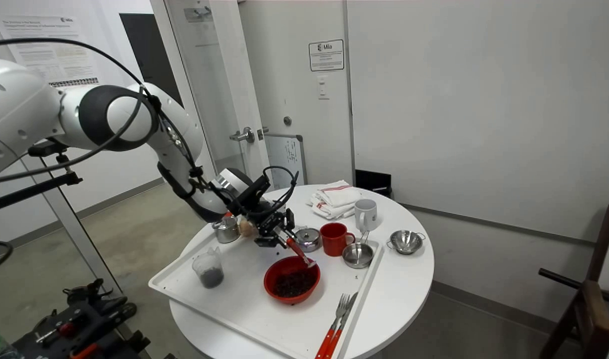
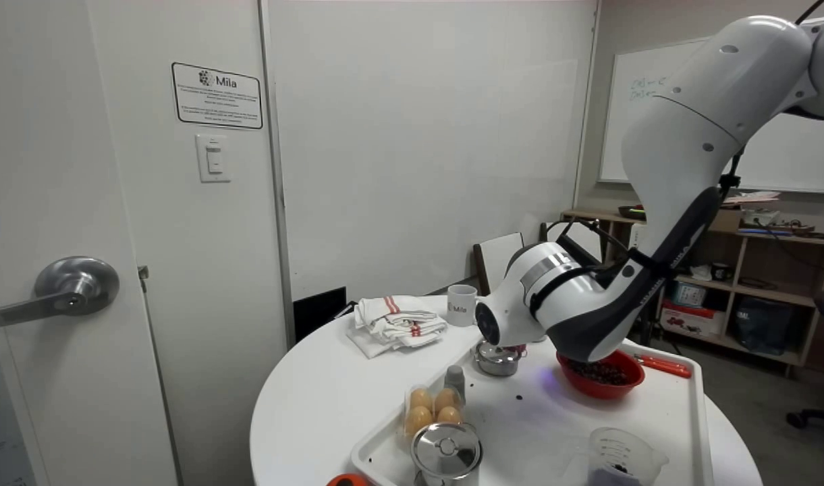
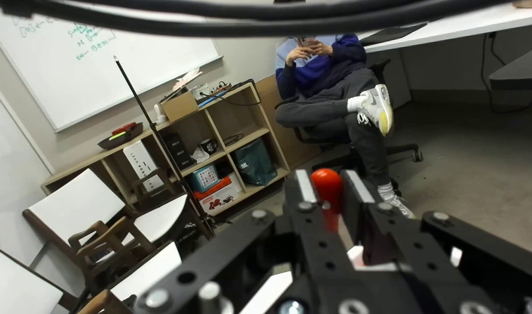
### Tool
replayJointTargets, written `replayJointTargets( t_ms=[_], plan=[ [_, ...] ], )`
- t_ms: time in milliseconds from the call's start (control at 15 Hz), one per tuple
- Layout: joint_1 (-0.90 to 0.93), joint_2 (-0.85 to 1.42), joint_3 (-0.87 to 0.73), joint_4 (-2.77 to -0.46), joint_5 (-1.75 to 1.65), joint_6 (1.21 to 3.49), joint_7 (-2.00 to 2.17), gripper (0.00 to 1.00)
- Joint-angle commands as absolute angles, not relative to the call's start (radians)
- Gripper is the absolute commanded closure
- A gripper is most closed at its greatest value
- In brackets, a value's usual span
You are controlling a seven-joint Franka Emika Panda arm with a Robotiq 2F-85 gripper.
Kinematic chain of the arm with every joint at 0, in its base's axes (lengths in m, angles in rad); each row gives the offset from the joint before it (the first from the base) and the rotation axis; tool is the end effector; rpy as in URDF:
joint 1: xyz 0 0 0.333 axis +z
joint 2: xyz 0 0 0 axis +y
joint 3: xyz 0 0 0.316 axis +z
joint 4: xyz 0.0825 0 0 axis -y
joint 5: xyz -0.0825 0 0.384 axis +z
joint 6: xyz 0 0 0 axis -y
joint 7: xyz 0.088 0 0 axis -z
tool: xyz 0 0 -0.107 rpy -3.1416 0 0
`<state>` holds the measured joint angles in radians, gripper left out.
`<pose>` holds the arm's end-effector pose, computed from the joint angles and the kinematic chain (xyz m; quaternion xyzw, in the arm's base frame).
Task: Use the spoon to stir the contents of the red bowl
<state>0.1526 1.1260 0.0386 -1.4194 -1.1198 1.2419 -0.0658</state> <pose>0.5949 -0.0067 0.0473 0.6569 0.2561 -0.4847 0.5176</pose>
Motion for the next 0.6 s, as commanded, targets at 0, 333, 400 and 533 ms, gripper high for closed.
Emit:
replayJointTargets(
  t_ms=[0,333,400,533],
  plan=[
    [0.176,1.173,0.026,-1.338,-1.141,1.210,-0.090,0.95],
    [0.176,1.197,0.020,-1.338,-1.137,1.208,-0.080,0.95],
    [0.174,1.199,0.019,-1.345,-1.136,1.209,-0.077,0.95],
    [0.171,1.211,0.017,-1.355,-1.133,1.210,-0.073,0.95]
  ],
)
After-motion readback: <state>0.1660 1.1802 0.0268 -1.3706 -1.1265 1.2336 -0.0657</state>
